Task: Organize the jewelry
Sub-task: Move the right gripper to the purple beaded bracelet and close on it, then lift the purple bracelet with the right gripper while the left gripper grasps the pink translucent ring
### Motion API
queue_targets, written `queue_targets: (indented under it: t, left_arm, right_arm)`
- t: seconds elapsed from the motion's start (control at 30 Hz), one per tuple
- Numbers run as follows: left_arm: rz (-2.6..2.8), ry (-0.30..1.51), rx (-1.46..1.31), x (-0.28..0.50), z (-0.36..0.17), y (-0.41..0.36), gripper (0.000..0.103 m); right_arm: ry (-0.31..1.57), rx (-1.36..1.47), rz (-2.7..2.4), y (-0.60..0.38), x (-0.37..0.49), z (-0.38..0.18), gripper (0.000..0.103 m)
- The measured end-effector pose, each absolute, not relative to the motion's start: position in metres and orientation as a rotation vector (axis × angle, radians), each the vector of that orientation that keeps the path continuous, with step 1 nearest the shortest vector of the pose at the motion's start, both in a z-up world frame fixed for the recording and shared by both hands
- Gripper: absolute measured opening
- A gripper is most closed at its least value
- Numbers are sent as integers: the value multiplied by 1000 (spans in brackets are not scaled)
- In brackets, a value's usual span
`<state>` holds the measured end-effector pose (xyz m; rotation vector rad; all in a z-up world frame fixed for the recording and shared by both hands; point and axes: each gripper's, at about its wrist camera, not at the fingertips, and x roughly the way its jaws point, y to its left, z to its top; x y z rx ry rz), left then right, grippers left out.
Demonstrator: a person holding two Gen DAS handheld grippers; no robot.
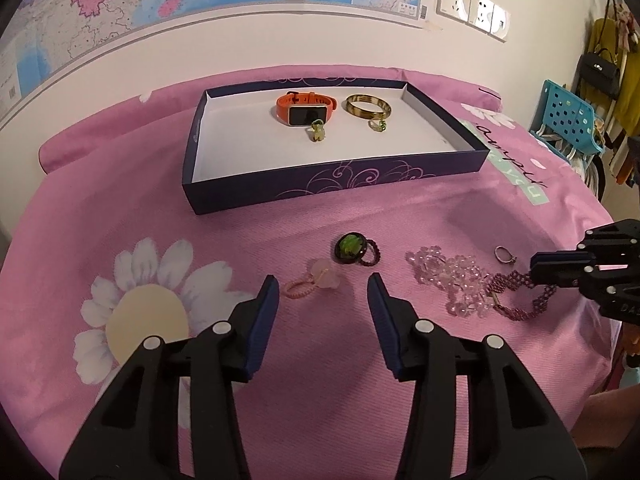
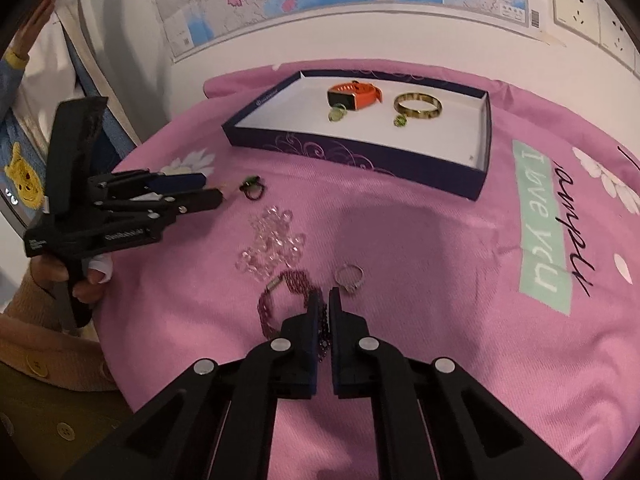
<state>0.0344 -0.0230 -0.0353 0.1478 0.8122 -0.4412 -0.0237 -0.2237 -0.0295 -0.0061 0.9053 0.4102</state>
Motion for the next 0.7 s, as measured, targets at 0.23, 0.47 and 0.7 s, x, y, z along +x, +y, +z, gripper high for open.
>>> queue_targets:
  t: [0.23,0.47,0.7]
  left_arm:
    - [-451,837,151,44,-38,-23,42]
    - [-450,868,178,51,-43,-27,41]
    - [-456,866,200,48,-43,-30,29]
  right_arm:
    - [923,-2,411,-223,-20,-34,3]
    - [943,-8,399,-228,-23,-37,15]
    - [937,-93,387,-215,-26,-41,19]
